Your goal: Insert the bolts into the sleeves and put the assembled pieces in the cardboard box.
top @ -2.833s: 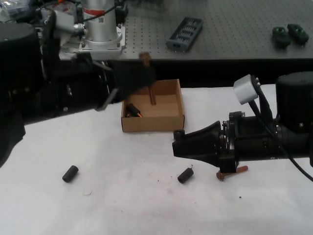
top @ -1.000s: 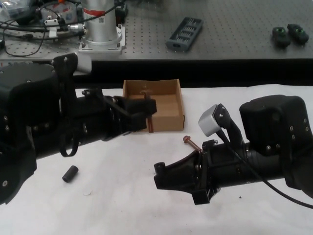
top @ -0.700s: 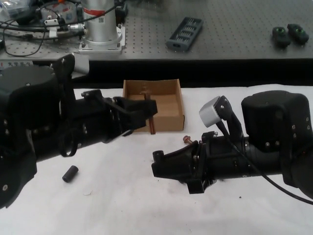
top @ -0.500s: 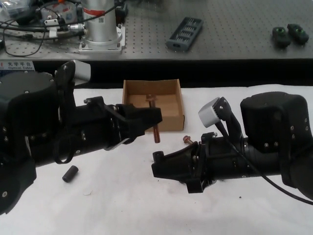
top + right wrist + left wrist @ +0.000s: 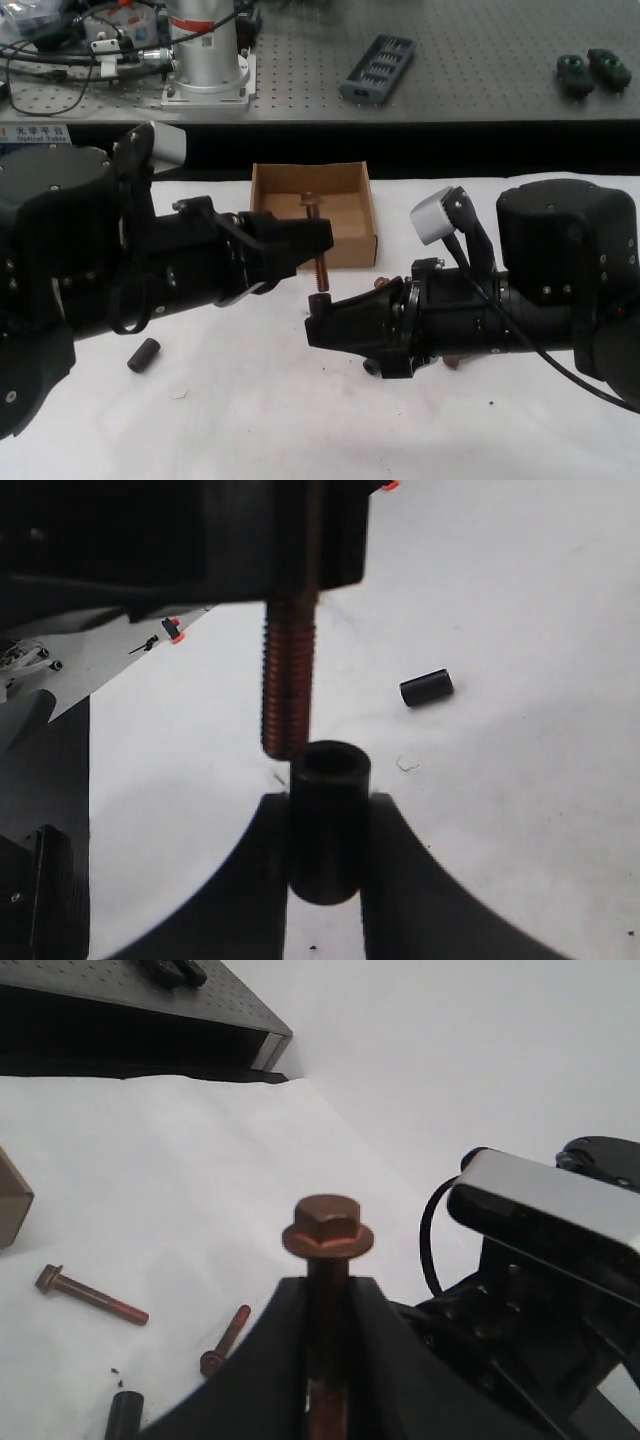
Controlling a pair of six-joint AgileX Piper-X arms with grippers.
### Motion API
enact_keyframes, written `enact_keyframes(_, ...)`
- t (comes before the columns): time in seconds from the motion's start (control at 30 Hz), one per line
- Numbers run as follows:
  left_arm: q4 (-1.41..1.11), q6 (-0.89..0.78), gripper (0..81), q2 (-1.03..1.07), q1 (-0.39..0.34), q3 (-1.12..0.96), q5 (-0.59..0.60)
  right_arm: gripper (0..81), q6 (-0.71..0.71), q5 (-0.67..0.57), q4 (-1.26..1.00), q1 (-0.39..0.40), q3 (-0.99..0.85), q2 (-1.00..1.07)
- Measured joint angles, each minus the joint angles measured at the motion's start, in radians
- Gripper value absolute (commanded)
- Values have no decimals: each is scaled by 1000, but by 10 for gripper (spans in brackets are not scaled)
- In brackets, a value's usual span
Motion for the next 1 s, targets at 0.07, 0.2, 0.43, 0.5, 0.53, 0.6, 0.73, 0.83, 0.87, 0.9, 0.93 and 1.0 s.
enact_keyframes(0.07, 0, 0, 6, 7, 0, 0, 0, 44, 5, -2, 0, 0, 2, 0)
enact_keyframes(0.2, 0, 0, 6, 14, 0, 0, 0, 44, 9, -3, 0, -4, 2, 3)
enact_keyframes(0.43, 0, 0, 6, 14, 0, 0, -2, 44, 9, -6, -1, -3, 2, 3)
enact_keyframes(0.5, 0, 0, 6, 14, 0, 0, 0, 44, 7, -6, -1, -3, 2, 3)
enact_keyframes(0.53, 0, 0, 6, 14, 0, 0, 0, 44, 7, -6, -1, -3, 2, 3)
enact_keyframes(0.6, -5, 0, 6, 14, 0, 0, 6, 44, 7, -6, -5, -3, 2, 3)
enact_keyframes(0.73, -26, -23, 6, 14, 5, 0, 9, 44, 9, -6, -30, -3, 2, 3)
enact_keyframes(0.83, -29, -26, 6, 14, 8, 0, 18, 44, 21, -9, -41, -5, 2, 3)
enact_keyframes(0.87, -29, -26, 6, 14, 8, 0, 19, 44, 23, -13, -41, -6, 2, 3)
enact_keyframes(0.9, -29, -26, 6, 14, 8, 0, 23, 44, 26, -19, -41, -10, 2, 3)
enact_keyframes(0.93, -29, -26, 6, 14, 10, 0, 30, 44, 29, -36, -41, -10, 2, 3)
enact_keyframes(1.0, -29, -28, 6, 14, 10, 0, 43, 44, 29, -45, -41, -13, 2, 3)
